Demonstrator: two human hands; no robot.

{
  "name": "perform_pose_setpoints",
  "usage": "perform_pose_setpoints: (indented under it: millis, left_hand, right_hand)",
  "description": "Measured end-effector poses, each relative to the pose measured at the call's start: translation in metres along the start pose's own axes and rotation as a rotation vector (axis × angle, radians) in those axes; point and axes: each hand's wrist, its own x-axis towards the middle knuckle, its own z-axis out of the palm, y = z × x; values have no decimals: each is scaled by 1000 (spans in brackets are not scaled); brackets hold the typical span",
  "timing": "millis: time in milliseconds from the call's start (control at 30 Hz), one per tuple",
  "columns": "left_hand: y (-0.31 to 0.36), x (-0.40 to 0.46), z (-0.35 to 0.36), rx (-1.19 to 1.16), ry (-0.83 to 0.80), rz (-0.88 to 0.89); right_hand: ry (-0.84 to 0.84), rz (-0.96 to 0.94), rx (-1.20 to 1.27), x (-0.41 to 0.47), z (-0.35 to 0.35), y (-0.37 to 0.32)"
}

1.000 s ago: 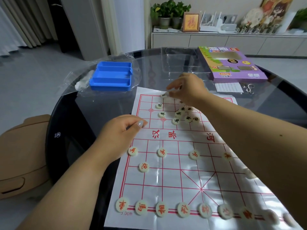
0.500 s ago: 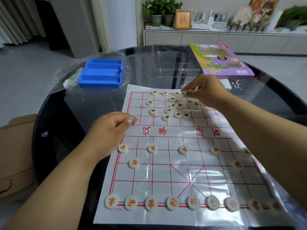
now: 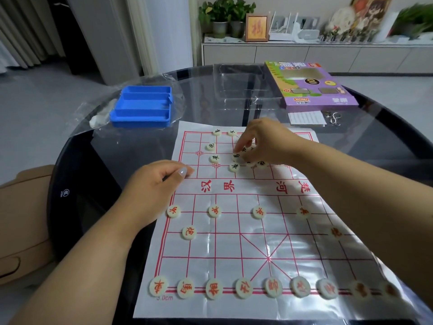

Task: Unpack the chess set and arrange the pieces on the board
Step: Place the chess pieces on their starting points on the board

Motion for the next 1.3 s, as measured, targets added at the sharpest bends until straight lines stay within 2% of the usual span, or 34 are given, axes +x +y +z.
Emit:
perform_pose_setpoints:
  millis: [200, 367, 533, 800, 933, 1133, 1300]
  left_hand:
    - [1, 0, 0, -12, 0, -11]
    - [1, 0, -1, 2, -9, -11]
    - [0, 1, -1, 38, -15, 7]
    - [-5, 3, -3, 34, -17, 38]
    - [-5, 2, -3, 20, -15, 52]
    - [-2, 2, -2, 32, 12, 55]
    - [1, 0, 0, 7, 10, 9]
  right_hand:
    - [42, -30, -39, 7, 5, -4]
    - [179, 22, 131, 33, 5, -15]
    - [274, 80, 144, 72, 21, -30]
    - [211, 179, 95, 95, 36, -34]
    - [178, 156, 121, 88, 24, -31]
    - [322, 194, 387, 48, -32, 5]
    - [323, 254, 416, 14, -39, 32]
